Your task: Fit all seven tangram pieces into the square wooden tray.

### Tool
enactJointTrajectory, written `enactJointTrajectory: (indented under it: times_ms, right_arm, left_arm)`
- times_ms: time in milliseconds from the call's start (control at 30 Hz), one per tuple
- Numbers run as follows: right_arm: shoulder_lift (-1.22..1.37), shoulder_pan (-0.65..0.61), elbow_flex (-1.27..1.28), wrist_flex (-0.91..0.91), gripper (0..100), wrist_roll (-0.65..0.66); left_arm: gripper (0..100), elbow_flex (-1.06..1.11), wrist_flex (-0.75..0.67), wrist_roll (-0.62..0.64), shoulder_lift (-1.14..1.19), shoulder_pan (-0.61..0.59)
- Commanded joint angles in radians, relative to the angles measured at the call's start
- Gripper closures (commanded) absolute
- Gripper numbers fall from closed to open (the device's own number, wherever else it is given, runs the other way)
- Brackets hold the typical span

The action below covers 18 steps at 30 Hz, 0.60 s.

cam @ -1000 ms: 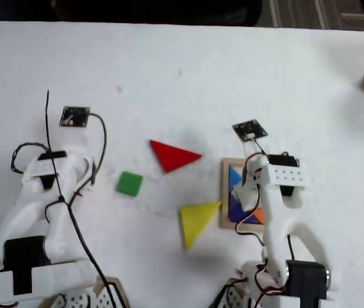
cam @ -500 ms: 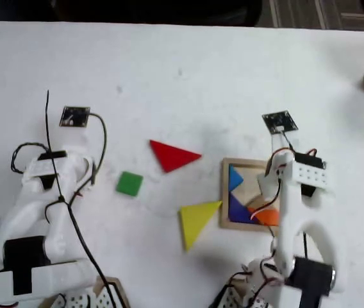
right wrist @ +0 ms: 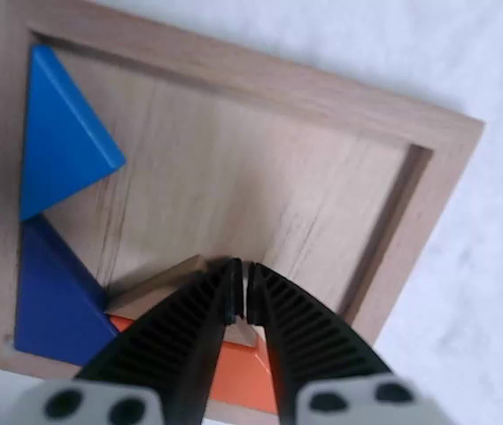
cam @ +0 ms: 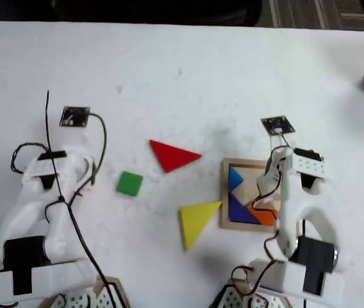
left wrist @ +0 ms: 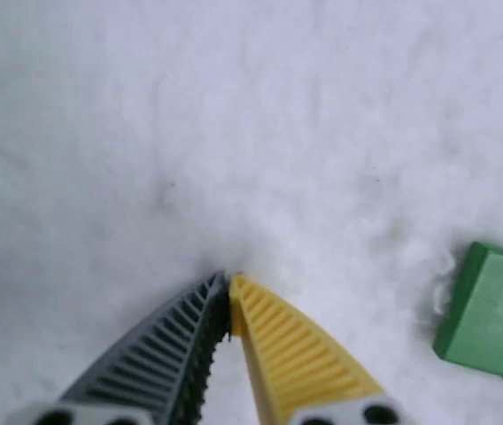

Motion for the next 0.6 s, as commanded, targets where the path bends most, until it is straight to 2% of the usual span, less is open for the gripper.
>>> enactJointTrajectory:
  times_ms: [0, 133, 300, 367, 467, 567]
  right_arm:
    - [-0.148, -0.010, -0.023, 0.038, 98.1, 0.003]
    - [-0.283, -0.062, -0.044, 0.053, 97.7, -0.107]
    - [-0.351, -0.308, -0.044, 0.136, 97.7, -0.138]
    - [-0.352, -0.366, -0.040, 0.157, 98.1, -0.192]
    - [-0.357, -0.344, 0.018, 0.142, 98.1, -0.239]
    - [-0.357, -0.245, 0.106, 0.065, 98.1, -0.219]
  left_arm:
    - [97, -0.052, -0.023, -0.009, 0.002, -0.008]
    - [97, -0.055, -0.038, -0.005, -0.002, -0.044]
    - [97, -0.055, -0.051, 0.055, -0.001, -0.050]
    - [97, -0.055, -0.048, 0.057, -0.002, -0.044]
    - [97, -0.055, -0.040, 0.057, -0.005, -0.007]
    - [87, -0.074, 0.029, 0.057, -0.007, 0.061]
